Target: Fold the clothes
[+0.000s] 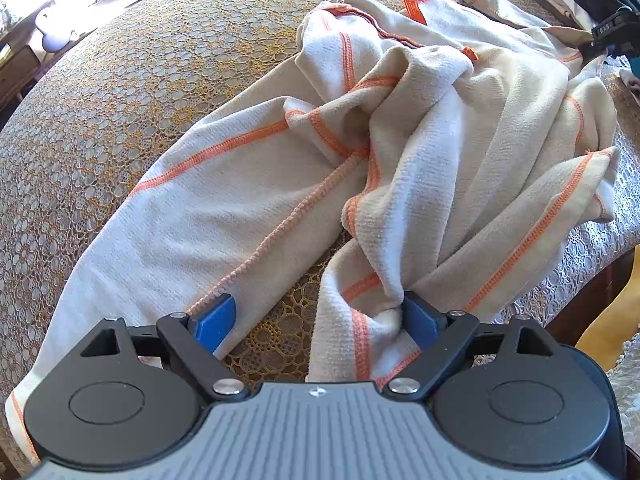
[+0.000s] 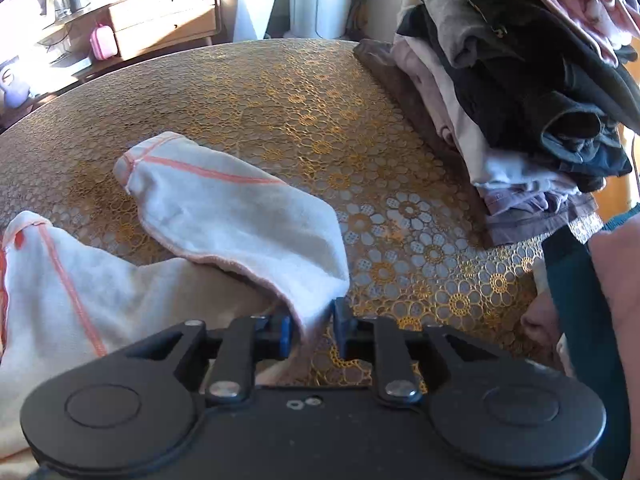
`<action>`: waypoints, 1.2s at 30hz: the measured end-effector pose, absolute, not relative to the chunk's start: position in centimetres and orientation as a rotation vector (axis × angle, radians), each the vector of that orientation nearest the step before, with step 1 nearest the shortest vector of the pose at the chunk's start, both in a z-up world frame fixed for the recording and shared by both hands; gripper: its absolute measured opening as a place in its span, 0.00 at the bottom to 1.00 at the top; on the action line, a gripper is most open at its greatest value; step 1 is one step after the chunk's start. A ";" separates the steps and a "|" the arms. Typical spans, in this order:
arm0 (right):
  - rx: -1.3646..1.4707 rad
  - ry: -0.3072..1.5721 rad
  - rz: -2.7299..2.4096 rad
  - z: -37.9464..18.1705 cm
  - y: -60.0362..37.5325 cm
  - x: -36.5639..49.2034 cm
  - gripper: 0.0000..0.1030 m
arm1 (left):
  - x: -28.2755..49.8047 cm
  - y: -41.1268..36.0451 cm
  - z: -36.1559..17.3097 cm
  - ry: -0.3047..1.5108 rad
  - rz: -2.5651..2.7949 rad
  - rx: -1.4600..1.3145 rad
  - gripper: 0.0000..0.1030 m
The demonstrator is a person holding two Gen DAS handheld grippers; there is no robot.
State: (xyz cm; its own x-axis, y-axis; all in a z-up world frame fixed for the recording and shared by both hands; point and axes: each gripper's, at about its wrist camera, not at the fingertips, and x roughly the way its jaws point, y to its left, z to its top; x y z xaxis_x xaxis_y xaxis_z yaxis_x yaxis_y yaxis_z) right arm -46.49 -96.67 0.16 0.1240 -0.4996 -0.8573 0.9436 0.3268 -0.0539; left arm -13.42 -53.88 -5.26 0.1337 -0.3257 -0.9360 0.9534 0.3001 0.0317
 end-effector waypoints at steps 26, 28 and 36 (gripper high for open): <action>0.388 0.918 -0.644 0.0 -94.5 -33.8 1.00 | -2.9 -60.8 -5.5 0.851 -1.139 0.864 0.87; 0.401 0.918 -0.636 -0.5 -94.6 -33.8 1.00 | -2.5 -60.8 -5.6 0.871 -1.159 0.847 0.85; 0.438 0.921 -0.587 -2.1 -94.0 -34.2 1.00 | -2.2 -59.8 -5.4 0.910 -1.253 0.758 0.51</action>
State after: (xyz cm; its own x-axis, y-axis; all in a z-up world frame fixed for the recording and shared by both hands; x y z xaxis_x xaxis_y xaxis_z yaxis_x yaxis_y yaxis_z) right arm -34.20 -93.98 -2.09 0.4694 -0.2815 -0.8369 0.6401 0.7613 0.1030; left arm -2.16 -59.82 -5.38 0.0696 -0.4505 -0.8900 0.9858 0.1678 -0.0078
